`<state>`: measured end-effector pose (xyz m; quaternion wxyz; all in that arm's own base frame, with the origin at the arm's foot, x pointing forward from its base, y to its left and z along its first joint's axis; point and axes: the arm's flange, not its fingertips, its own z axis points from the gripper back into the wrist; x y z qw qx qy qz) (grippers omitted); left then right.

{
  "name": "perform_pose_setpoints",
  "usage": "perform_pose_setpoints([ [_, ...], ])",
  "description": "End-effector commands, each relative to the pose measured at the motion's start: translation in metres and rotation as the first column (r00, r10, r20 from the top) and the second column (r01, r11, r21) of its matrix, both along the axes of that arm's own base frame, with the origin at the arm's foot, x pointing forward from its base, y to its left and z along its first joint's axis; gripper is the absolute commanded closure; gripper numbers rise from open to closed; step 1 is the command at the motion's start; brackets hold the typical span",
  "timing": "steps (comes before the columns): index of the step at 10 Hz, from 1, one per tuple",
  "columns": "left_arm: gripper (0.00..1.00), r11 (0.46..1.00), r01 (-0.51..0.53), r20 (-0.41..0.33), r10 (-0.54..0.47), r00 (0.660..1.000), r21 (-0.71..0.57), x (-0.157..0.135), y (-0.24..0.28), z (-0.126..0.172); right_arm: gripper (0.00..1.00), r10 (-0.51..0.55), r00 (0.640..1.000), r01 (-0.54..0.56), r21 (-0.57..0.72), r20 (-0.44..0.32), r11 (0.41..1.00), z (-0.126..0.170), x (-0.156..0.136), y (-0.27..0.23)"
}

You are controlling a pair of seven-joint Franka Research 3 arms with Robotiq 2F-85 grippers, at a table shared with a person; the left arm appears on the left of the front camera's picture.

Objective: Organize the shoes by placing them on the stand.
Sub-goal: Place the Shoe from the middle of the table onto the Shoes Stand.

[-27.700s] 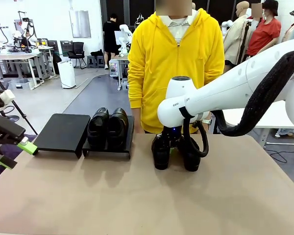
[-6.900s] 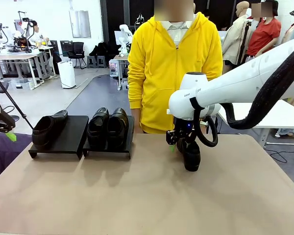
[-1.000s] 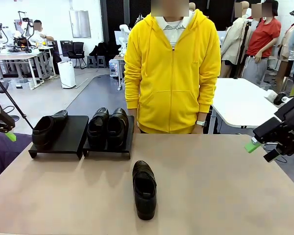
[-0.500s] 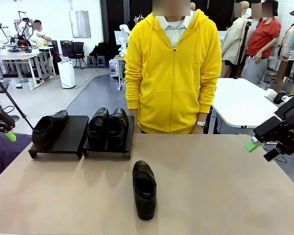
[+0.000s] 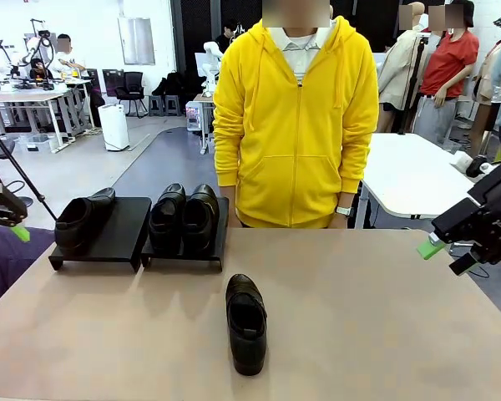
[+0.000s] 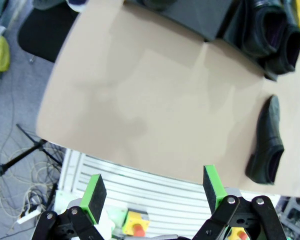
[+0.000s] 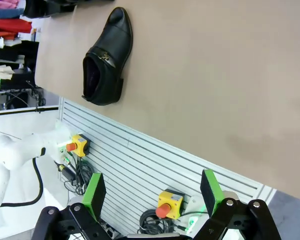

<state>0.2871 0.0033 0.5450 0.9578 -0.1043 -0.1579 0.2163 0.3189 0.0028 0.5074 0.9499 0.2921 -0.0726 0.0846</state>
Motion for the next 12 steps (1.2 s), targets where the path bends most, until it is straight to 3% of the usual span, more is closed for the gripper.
perform_pose_setpoints([
  [1, 0.0, 0.993, 0.054, -0.066, -0.061, 0.996, -0.108, -0.003, -0.071, -0.005, 0.0, 0.019, 1.0, -0.019, 0.026, 0.011, 0.999, 0.002, 0.002, 0.001],
  [4, 0.0, 0.941, 0.226, -0.055, -0.247, 0.967, -0.253, 0.011, -0.231, -0.033, 0.0, 0.019, 1.0, -0.019, 0.026, 0.011, 0.999, 0.002, 0.002, 0.001],
  [6, 0.0, 0.95, 0.239, -0.008, -0.246, 0.969, -0.202, 0.023, -0.3, -0.062, 0.0, 0.019, 1.0, -0.019, 0.026, 0.011, 0.999, 0.002, 0.002, 0.001],
  [7, 0.0, 0.959, 0.245, 0.002, -0.247, 0.969, -0.144, 0.03, -0.324, -0.076, 0.0, 0.019, 1.0, -0.019, 0.026, 0.011, 0.999, 0.002, 0.002, 0.001],
  [10, 0.0, 0.957, 0.289, -0.086, -0.291, 0.953, -0.035, 0.047, -0.367, -0.113, 0.0, 0.019, 1.0, -0.019, 0.026, 0.011, 0.999, 0.002, 0.002, 0.001],
  [12, 0.0, 0.967, 0.251, -0.109, -0.246, 0.963, 0.033, 0.056, -0.378, -0.137, 0.0, 0.019, 1.0, -0.019, 0.026, 0.011, 0.999, 0.002, 0.002, 0.001],
])
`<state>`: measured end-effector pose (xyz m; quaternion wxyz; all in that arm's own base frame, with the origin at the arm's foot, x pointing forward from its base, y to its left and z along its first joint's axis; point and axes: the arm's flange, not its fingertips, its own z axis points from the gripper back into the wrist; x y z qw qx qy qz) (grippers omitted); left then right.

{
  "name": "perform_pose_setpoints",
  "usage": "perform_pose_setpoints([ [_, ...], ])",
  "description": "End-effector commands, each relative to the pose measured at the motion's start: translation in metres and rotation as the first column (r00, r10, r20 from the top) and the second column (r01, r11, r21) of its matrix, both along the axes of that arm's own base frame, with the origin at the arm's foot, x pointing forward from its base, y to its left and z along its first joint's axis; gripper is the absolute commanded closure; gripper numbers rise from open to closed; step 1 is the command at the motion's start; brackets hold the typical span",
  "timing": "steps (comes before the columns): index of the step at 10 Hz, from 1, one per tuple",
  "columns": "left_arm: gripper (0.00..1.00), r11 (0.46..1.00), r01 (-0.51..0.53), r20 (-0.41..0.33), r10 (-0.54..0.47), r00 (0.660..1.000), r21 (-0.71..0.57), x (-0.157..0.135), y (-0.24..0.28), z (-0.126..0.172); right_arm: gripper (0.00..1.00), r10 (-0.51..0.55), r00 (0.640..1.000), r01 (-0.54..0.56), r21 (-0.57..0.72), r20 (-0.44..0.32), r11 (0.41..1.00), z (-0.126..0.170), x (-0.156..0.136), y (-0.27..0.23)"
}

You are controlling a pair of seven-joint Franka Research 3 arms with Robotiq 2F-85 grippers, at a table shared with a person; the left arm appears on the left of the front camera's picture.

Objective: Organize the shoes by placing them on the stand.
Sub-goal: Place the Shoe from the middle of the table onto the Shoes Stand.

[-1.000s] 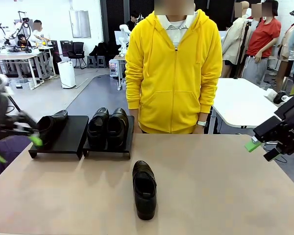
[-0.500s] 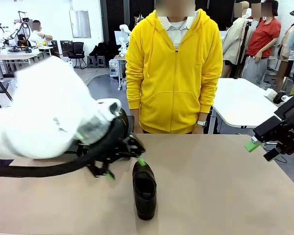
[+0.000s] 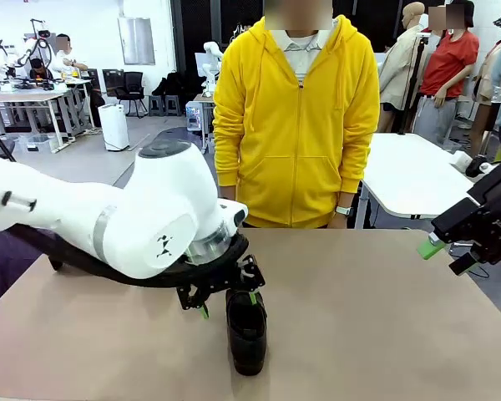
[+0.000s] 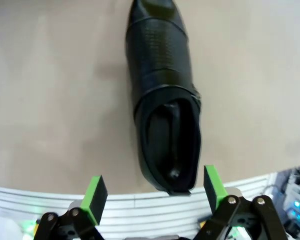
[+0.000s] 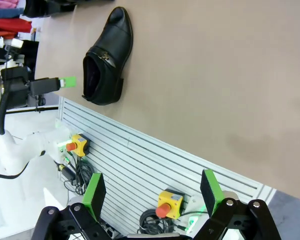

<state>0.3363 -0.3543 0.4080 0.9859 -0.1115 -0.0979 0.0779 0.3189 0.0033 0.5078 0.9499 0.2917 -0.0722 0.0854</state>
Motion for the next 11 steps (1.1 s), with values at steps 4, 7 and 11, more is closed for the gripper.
perform_pose_setpoints([
  [4, 0.0, 0.992, -0.025, 0.006, 0.025, 1.0, 0.124, 0.005, -0.03, -0.044, 0.0, 0.017, 1.0, -0.017, 0.027, 0.011, 0.999, 0.002, 0.002, 0.0],
  [7, 0.0, 0.99, -0.071, 0.003, 0.071, 0.997, 0.125, 0.007, -0.026, -0.057, 0.0, 0.017, 1.0, -0.017, 0.027, 0.011, 0.999, 0.002, 0.002, 0.0],
  [11, 1.0, 0.98, -0.109, 0.066, 0.1, 0.993, 0.164, 0.008, -0.026, -0.066, 0.0, 0.017, 1.0, -0.017, 0.027, 0.011, 0.999, 0.002, 0.002, 0.0],
])
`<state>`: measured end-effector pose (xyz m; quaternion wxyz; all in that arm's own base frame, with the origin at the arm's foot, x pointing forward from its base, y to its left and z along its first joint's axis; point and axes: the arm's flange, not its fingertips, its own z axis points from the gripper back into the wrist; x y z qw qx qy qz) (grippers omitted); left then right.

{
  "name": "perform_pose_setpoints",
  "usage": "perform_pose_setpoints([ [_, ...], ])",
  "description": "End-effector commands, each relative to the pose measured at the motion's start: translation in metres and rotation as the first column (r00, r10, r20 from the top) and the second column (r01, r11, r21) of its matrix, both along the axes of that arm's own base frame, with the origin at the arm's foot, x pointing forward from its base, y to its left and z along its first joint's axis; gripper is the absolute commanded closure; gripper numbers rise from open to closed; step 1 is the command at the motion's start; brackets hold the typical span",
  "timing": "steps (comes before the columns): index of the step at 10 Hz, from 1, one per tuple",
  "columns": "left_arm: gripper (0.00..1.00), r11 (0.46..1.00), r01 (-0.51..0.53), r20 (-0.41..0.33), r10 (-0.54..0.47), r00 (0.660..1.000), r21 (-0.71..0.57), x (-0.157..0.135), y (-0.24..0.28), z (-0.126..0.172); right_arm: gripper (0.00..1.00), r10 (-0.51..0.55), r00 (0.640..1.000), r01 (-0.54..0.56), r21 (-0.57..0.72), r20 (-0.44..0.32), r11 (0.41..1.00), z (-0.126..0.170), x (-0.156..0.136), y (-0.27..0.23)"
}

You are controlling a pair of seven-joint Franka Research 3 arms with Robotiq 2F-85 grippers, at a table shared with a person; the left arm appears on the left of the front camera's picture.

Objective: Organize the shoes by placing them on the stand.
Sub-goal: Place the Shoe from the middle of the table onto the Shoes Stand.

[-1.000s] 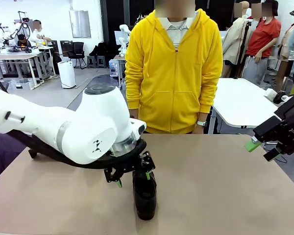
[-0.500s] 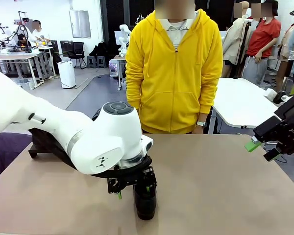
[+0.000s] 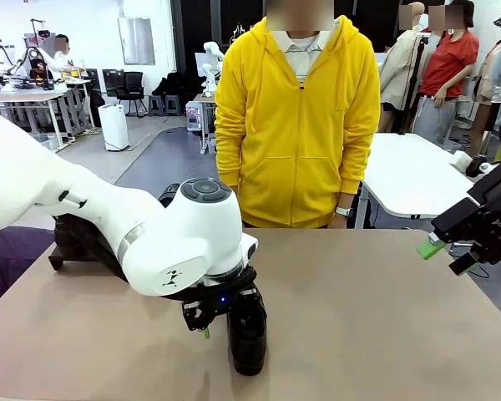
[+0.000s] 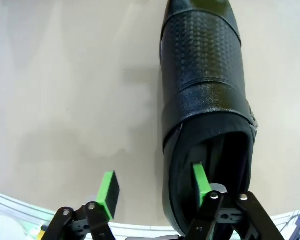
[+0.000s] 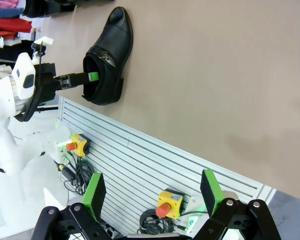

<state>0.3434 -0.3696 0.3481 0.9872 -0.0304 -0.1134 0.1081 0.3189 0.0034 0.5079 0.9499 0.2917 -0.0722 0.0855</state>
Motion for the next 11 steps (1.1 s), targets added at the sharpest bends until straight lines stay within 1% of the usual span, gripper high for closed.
perform_pose_setpoints([
  [1, 1.0, 1.0, -0.021, 0.062, 0.021, 0.998, 0.002, -0.001, -0.012, -0.005, 0.0, 0.017, 1.0, -0.017, 0.027, 0.011, 0.999, 0.002, 0.002, 0.0],
  [3, 1.0, 0.999, -0.03, 0.07, 0.031, 0.997, -0.013, 0.0, -0.01, -0.003, 0.0, 0.017, 1.0, -0.017, 0.027, 0.011, 0.999, 0.002, 0.002, 0.0],
  [5, 1.0, 1.0, -0.024, 0.074, 0.025, 0.997, -0.009, 0.0, -0.009, -0.006, 0.0, 0.017, 1.0, -0.017, 0.027, 0.011, 0.999, 0.002, 0.002, 0.0],
  [7, 1.0, 1.0, -0.012, 0.089, 0.012, 0.996, -0.002, -0.003, -0.01, -0.003, 0.0, 0.017, 1.0, -0.017, 0.027, 0.011, 0.999, 0.002, 0.002, 0.0],
  [8, 1.0, 1.0, -0.008, 0.085, 0.009, 0.996, -0.012, -0.004, -0.009, 0.002, 0.0, 0.017, 1.0, -0.017, 0.027, 0.011, 0.999, 0.002, 0.002, 0.0],
  [9, 1.0, 1.0, 0.003, 0.093, -0.001, 0.996, -0.024, -0.006, -0.007, 0.009, 0.0, 0.017, 1.0, -0.017, 0.027, 0.011, 0.999, 0.002, 0.002, 0.0],
  [10, 1.0, 0.998, 0.031, 0.096, -0.026, 0.995, -0.047, -0.01, -0.001, 0.028, 0.0, 0.017, 1.0, -0.017, 0.027, 0.011, 0.999, 0.002, 0.002, 0.0],
  [11, 1.0, 0.998, 0.058, 0.138, -0.052, 0.989, -0.037, -0.017, 0.008, 0.054, 0.0, 0.017, 1.0, -0.017, 0.027, 0.011, 0.999, 0.002, 0.002, 0.0],
])
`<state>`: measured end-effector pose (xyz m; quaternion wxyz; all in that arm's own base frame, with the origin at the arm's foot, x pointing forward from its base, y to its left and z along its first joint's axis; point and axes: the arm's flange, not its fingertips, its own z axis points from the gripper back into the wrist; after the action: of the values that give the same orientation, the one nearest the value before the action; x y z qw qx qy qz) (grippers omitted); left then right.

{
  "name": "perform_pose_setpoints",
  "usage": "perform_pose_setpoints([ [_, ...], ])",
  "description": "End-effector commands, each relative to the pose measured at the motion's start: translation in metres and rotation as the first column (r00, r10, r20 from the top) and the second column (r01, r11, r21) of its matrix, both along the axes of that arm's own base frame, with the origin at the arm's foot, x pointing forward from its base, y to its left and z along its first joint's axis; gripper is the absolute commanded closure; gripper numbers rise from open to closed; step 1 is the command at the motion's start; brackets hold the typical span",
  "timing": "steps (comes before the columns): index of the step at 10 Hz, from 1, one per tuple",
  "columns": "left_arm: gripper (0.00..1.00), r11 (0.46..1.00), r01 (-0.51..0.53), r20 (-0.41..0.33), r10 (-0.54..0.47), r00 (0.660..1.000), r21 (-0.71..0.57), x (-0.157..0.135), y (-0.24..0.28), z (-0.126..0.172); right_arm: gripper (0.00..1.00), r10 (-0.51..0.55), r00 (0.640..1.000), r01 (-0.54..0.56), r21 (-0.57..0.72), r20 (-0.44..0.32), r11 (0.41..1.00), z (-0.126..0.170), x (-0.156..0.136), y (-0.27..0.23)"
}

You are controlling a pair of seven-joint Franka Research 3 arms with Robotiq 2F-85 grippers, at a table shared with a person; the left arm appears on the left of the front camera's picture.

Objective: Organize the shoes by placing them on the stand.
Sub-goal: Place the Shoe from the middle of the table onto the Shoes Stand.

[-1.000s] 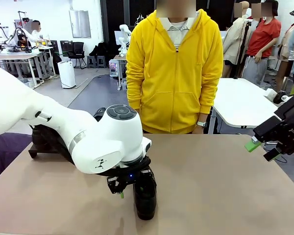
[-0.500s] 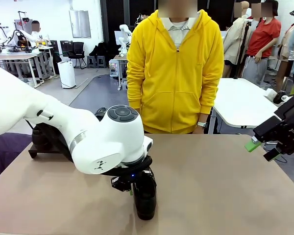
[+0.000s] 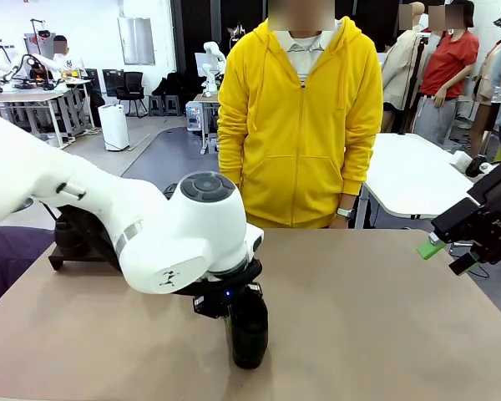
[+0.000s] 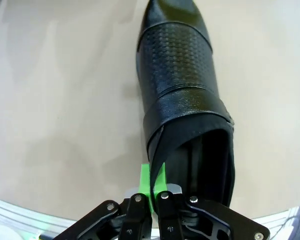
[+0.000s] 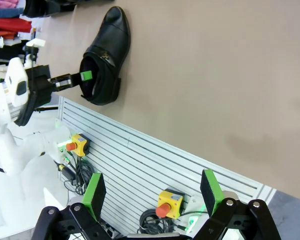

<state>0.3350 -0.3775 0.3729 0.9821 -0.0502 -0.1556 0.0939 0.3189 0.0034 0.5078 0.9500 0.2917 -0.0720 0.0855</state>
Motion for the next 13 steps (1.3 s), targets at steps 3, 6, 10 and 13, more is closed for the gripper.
perform_pose_setpoints([
  [3, 1.0, 0.972, 0.219, 0.074, -0.226, 0.971, 0.089, -0.039, 0.074, 0.113, 0.0, 0.017, 1.0, -0.017, 0.027, 0.012, 0.999, 0.002, 0.002, 0.0],
  [6, 1.0, 0.991, 0.11, 0.327, -0.128, 0.936, 0.073, -0.041, 0.183, 0.159, 0.0, 0.017, 1.0, -0.017, 0.027, 0.012, 0.999, 0.002, 0.002, 0.0],
  [10, 1.0, 0.966, 0.214, 0.408, -0.256, 0.877, 0.146, -0.029, 0.309, 0.144, 0.0, 0.017, 1.0, -0.017, 0.027, 0.012, 0.999, 0.002, 0.002, 0.0],
  [13, 1.0, 0.973, 0.147, 0.419, -0.21, 0.883, 0.176, -0.005, 0.292, 0.194, 0.0, 0.017, 1.0, -0.017, 0.027, 0.012, 0.999, 0.002, 0.002, 0.0],
])
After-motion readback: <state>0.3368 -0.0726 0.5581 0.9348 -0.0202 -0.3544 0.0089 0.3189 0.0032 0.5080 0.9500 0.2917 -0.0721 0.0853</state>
